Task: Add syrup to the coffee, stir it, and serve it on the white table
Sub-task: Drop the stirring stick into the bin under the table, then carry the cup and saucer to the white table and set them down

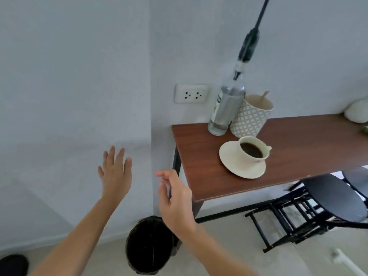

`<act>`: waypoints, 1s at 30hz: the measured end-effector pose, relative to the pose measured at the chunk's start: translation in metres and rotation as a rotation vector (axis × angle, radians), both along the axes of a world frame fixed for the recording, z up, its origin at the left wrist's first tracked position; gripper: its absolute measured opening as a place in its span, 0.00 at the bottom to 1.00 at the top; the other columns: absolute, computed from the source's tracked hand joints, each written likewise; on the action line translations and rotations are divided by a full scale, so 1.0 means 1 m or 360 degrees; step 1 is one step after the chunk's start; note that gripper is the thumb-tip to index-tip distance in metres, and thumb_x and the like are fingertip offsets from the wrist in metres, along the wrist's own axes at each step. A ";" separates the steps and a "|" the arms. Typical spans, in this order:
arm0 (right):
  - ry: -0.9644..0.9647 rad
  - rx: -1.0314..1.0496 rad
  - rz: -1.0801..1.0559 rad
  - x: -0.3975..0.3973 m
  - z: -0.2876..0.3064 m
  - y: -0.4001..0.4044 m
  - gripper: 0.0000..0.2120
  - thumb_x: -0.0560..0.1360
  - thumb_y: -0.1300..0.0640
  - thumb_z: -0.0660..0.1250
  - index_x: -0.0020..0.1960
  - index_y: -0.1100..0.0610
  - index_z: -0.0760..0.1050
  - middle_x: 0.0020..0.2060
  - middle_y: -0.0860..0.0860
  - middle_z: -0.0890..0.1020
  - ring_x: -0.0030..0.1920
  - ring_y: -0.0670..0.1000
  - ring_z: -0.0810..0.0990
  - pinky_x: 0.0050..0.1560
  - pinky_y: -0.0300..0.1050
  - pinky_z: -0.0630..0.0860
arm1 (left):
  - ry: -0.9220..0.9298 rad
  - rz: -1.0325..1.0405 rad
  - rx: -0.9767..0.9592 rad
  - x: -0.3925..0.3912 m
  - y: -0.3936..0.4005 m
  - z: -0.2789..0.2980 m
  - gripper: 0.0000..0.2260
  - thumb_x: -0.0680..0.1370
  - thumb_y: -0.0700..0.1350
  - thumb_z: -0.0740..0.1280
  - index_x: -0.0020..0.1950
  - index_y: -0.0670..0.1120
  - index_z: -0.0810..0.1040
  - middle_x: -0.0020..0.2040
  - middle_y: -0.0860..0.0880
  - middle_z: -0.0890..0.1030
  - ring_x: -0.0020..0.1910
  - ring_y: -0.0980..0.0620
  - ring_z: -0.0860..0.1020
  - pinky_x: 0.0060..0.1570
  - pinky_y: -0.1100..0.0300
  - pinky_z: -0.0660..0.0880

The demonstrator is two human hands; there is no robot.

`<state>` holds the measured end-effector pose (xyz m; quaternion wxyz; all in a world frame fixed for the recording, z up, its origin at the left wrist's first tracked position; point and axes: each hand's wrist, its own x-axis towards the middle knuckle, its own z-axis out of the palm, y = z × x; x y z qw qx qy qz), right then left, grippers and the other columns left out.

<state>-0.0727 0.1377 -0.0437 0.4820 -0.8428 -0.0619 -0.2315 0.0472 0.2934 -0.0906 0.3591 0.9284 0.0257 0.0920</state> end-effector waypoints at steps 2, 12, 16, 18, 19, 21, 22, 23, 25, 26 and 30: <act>-0.0161 -0.0017 -0.0131 -0.010 0.028 -0.036 0.10 0.79 0.70 0.63 0.56 0.62 0.78 0.41 0.43 0.80 0.39 0.37 0.78 0.42 0.28 0.74 | -0.0108 -0.0017 -0.0066 -0.007 -0.029 0.030 0.20 0.85 0.51 0.54 0.75 0.47 0.70 0.81 0.46 0.59 0.81 0.45 0.50 0.75 0.37 0.47; 0.0155 0.0234 -0.0878 -0.023 0.039 -0.259 0.11 0.83 0.60 0.59 0.63 0.53 0.74 0.58 0.52 0.80 0.53 0.50 0.78 0.56 0.49 0.77 | 0.0060 -0.0754 -0.0229 -0.066 -0.200 0.070 0.37 0.74 0.63 0.70 0.79 0.52 0.62 0.80 0.48 0.59 0.79 0.49 0.57 0.75 0.52 0.58; 0.0657 0.0157 -0.0566 0.016 0.034 -0.316 0.17 0.85 0.51 0.54 0.70 0.51 0.72 0.66 0.55 0.78 0.64 0.54 0.76 0.65 0.51 0.72 | 0.0165 -0.0806 -0.0299 -0.073 -0.249 0.057 0.43 0.70 0.67 0.72 0.79 0.57 0.57 0.81 0.49 0.58 0.80 0.49 0.50 0.75 0.49 0.56; 0.0735 0.0129 -0.0338 0.031 0.032 -0.325 0.17 0.86 0.50 0.52 0.68 0.51 0.74 0.63 0.52 0.81 0.64 0.54 0.76 0.63 0.50 0.72 | 0.0132 -0.0763 -0.0309 -0.073 -0.264 0.054 0.42 0.70 0.66 0.72 0.79 0.59 0.57 0.79 0.52 0.61 0.80 0.48 0.51 0.75 0.45 0.56; 0.0738 0.0129 -0.0245 0.035 0.031 -0.327 0.16 0.86 0.50 0.52 0.66 0.50 0.75 0.61 0.51 0.82 0.63 0.53 0.77 0.62 0.49 0.73 | 0.0111 -0.0722 -0.0319 -0.073 -0.270 0.055 0.41 0.70 0.65 0.72 0.79 0.59 0.59 0.78 0.51 0.63 0.80 0.47 0.52 0.74 0.45 0.57; 0.0715 0.0129 -0.0136 0.041 0.030 -0.331 0.16 0.85 0.51 0.53 0.62 0.49 0.78 0.56 0.49 0.84 0.59 0.51 0.79 0.57 0.46 0.72 | 0.0096 -0.0631 -0.0354 -0.072 -0.278 0.058 0.38 0.71 0.65 0.72 0.77 0.59 0.62 0.76 0.50 0.67 0.79 0.47 0.57 0.74 0.45 0.61; 0.0702 0.0129 -0.0115 0.043 0.029 -0.333 0.15 0.85 0.51 0.53 0.60 0.49 0.79 0.54 0.48 0.84 0.58 0.50 0.79 0.56 0.46 0.72 | 0.0095 -0.0594 -0.0364 -0.072 -0.282 0.059 0.37 0.71 0.65 0.72 0.77 0.60 0.63 0.76 0.49 0.68 0.78 0.47 0.59 0.74 0.44 0.62; 0.0692 0.0131 -0.0107 0.045 0.029 -0.334 0.15 0.85 0.51 0.54 0.57 0.49 0.80 0.52 0.47 0.84 0.56 0.50 0.80 0.54 0.45 0.71 | 0.0096 -0.0563 -0.0360 -0.071 -0.284 0.061 0.35 0.71 0.65 0.71 0.76 0.60 0.65 0.75 0.48 0.69 0.77 0.47 0.61 0.73 0.44 0.64; 0.0688 0.0149 -0.0102 0.049 0.029 -0.337 0.16 0.85 0.51 0.54 0.54 0.49 0.81 0.49 0.47 0.84 0.54 0.49 0.80 0.52 0.44 0.71 | 0.0089 -0.0528 -0.0329 -0.070 -0.287 0.063 0.33 0.72 0.64 0.71 0.75 0.60 0.66 0.74 0.48 0.70 0.76 0.48 0.63 0.71 0.50 0.64; 0.0689 0.0150 -0.0102 0.050 0.029 -0.338 0.16 0.85 0.51 0.54 0.53 0.49 0.81 0.48 0.47 0.84 0.52 0.49 0.80 0.51 0.44 0.70 | 0.0077 -0.0520 -0.0314 -0.070 -0.289 0.064 0.32 0.72 0.64 0.71 0.74 0.61 0.67 0.73 0.48 0.70 0.75 0.49 0.64 0.69 0.54 0.63; 0.0663 0.0142 -0.0126 0.055 0.028 -0.340 0.16 0.85 0.51 0.55 0.51 0.51 0.81 0.45 0.48 0.84 0.49 0.49 0.79 0.50 0.45 0.71 | 0.0068 -0.0498 -0.0273 -0.070 -0.293 0.066 0.33 0.71 0.65 0.69 0.75 0.59 0.67 0.70 0.51 0.74 0.68 0.55 0.69 0.67 0.55 0.67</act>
